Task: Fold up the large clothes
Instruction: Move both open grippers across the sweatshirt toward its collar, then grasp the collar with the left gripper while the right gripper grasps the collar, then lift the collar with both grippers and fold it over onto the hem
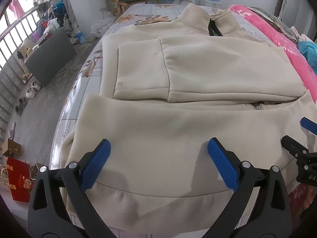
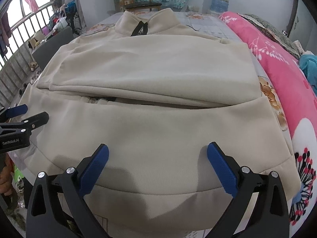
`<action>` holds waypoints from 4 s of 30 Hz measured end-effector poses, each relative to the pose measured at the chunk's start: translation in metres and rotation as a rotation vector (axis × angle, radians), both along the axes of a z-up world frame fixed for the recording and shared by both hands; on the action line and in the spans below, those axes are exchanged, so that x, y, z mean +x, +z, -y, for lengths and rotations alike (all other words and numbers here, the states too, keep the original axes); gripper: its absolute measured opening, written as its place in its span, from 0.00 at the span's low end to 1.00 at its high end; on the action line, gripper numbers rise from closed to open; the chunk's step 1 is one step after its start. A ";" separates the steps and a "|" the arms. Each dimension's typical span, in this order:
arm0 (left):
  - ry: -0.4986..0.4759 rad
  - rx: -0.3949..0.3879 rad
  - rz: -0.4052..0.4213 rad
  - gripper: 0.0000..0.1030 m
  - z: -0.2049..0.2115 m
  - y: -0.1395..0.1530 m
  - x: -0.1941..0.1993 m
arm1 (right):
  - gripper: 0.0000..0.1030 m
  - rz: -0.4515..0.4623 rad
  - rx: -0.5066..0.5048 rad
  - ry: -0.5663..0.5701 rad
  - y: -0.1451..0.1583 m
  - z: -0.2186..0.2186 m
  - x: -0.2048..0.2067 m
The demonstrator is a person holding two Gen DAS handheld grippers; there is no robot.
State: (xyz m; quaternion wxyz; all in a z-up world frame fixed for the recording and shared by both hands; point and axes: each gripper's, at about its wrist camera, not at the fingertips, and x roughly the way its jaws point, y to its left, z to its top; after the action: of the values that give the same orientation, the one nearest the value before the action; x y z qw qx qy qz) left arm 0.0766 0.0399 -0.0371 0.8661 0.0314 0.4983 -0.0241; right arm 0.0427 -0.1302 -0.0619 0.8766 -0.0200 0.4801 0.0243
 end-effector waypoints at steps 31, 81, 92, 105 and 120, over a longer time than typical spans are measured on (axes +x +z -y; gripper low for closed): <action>-0.039 -0.001 0.032 0.93 -0.007 0.013 0.000 | 0.94 -0.171 0.057 0.082 0.010 0.007 0.018; -0.369 -0.313 0.084 0.10 0.048 0.092 0.252 | 0.11 -0.027 0.058 0.246 0.096 0.024 0.276; -0.445 -0.249 -0.044 0.12 0.046 0.038 0.159 | 0.28 -0.123 -0.018 0.312 0.049 0.042 0.193; -0.377 -0.399 0.092 0.21 0.019 0.089 0.153 | 0.39 0.030 0.141 0.354 0.107 0.018 0.199; -0.385 -0.143 -0.013 0.24 0.061 0.030 0.164 | 0.37 -0.043 0.094 0.279 0.047 0.016 0.187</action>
State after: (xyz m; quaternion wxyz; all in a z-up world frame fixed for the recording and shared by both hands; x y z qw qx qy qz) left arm 0.2410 -0.0214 -0.0067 0.8422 0.0646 0.4859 -0.2247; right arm 0.2299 -0.1467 -0.0153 0.8542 -0.0450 0.4899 0.1685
